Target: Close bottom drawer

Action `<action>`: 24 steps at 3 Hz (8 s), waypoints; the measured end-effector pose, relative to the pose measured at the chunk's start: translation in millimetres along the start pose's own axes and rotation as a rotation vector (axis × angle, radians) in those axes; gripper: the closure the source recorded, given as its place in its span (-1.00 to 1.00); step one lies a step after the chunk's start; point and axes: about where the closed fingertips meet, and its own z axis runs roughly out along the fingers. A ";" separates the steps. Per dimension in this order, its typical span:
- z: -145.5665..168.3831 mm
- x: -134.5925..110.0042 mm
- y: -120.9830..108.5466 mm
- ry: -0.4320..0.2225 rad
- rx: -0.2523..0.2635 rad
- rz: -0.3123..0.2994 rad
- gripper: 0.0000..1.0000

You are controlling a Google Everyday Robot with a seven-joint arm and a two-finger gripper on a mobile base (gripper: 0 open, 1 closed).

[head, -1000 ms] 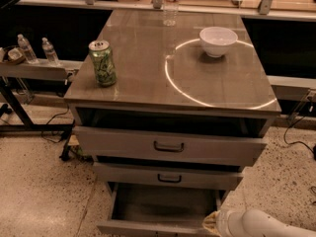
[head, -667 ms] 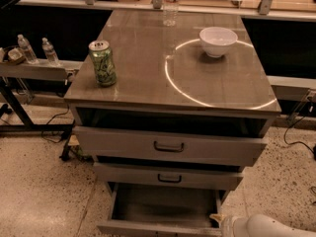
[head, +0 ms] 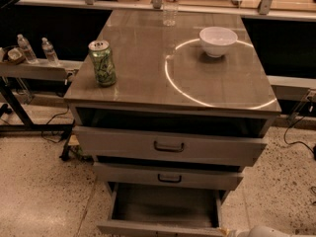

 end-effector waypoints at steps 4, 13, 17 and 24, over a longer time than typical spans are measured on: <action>43.6 25.7 -10.4 -0.064 0.065 0.057 1.00; 84.6 -31.1 -168.0 -0.266 0.285 0.051 1.00; 78.8 -17.1 -152.7 -0.255 0.282 0.085 1.00; 95.9 -6.1 -183.8 -0.321 0.323 0.118 1.00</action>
Offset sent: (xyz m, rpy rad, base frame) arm -0.0018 0.0018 -0.0263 0.0322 0.0060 -0.0106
